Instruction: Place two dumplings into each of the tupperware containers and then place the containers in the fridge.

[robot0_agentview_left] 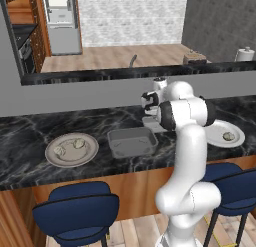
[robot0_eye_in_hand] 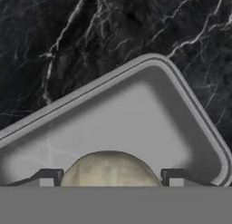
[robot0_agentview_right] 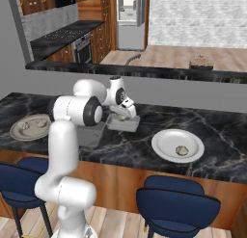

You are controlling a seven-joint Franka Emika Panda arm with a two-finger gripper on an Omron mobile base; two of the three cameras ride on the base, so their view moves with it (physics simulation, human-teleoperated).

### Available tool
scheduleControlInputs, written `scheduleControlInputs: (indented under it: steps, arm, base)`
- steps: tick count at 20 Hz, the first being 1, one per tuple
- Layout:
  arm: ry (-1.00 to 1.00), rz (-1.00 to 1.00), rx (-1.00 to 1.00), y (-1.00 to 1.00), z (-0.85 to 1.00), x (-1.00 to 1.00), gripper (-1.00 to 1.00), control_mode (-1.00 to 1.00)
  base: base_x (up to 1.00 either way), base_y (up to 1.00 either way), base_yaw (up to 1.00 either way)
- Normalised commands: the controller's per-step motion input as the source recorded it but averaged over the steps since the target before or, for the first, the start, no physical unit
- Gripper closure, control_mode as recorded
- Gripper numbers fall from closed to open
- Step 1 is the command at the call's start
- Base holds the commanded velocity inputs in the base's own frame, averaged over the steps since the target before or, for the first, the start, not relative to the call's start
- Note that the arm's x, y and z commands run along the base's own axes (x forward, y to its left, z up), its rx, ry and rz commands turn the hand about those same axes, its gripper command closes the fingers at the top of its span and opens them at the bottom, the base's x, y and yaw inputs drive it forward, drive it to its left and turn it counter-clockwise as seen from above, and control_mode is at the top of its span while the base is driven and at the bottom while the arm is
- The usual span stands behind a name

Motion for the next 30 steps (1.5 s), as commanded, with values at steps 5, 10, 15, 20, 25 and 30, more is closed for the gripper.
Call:
scheduleControlInputs:
  steps: [5, 10, 15, 20, 25, 30]
  arm:
    - [0.04, 0.0, 0.0, 0.13, -0.4, 0.22, 1.0, -1.0]
    - [0.04, 0.0, 0.0, 0.08, -0.39, 0.32, 1.0, -1.0]
    - [0.02, 0.0, 0.0, 0.0, -0.16, 0.34, -1.0, -1.0]
    - [0.0, 0.0, 0.0, 0.0, 0.0, 0.0, -1.0, -1.0]
    - [0.0, 0.0, 0.0, 0.0, 0.0, -0.01, -1.0, -1.0]
    - [-0.09, 0.05, 0.06, -0.03, 0.27, -0.51, -1.0, -1.0]
  base:
    - [0.0, 0.0, 0.0]
    - [0.0, 0.0, 0.0]
    - [0.0, 0.0, 0.0]
    - [0.0, 0.0, 0.0]
    - [0.0, 0.0, 0.0]
    - [0.0, 0.0, 0.0]
